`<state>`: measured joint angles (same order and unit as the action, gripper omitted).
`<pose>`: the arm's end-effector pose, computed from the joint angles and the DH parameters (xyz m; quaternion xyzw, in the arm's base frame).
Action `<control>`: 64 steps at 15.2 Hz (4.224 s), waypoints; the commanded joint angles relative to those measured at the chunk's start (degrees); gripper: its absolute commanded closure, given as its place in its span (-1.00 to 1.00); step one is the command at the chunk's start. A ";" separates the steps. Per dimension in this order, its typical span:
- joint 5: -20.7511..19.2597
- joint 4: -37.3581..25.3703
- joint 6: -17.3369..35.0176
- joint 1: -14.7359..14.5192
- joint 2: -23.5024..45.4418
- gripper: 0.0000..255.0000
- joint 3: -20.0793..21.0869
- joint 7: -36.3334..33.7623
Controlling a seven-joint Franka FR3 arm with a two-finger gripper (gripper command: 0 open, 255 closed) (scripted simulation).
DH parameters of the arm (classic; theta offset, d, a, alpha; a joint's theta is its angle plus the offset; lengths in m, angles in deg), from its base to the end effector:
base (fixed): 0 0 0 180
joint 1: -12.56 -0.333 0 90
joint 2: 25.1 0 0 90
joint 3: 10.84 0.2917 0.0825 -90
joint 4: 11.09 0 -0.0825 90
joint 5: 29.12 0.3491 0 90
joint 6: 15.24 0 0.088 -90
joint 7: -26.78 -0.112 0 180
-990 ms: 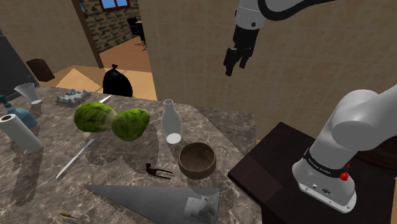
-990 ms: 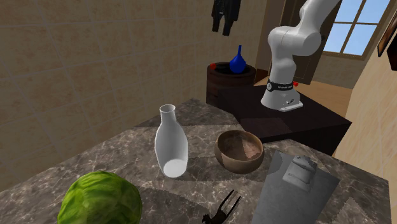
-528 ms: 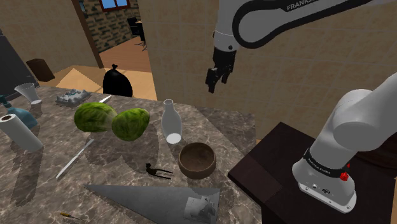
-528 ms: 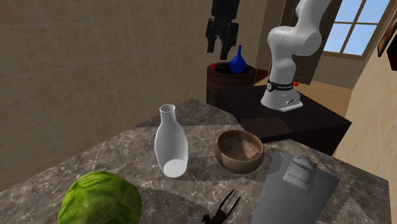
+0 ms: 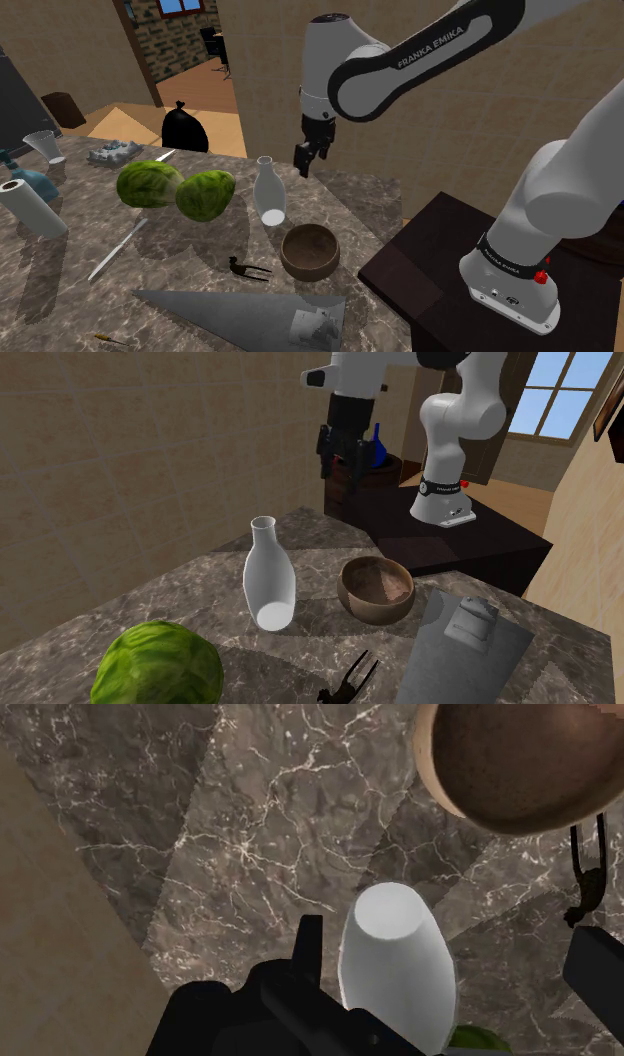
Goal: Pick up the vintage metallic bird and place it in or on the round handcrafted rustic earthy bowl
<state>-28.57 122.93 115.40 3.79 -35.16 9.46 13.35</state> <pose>0.4073 0.2288 0.4019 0.9895 0.1320 0.0590 0.0056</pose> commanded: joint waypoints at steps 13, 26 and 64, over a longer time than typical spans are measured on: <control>-16.17 -14.18 10.25 -6.84 29.06 -1.00 3.13 -10.29; -25.16 -33.68 11.15 -18.09 52.48 -1.00 -0.16 -13.28; -23.34 -33.34 7.58 -16.85 48.56 1.00 1.56 -11.93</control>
<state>-52.19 89.38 123.46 -13.27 14.07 10.75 1.23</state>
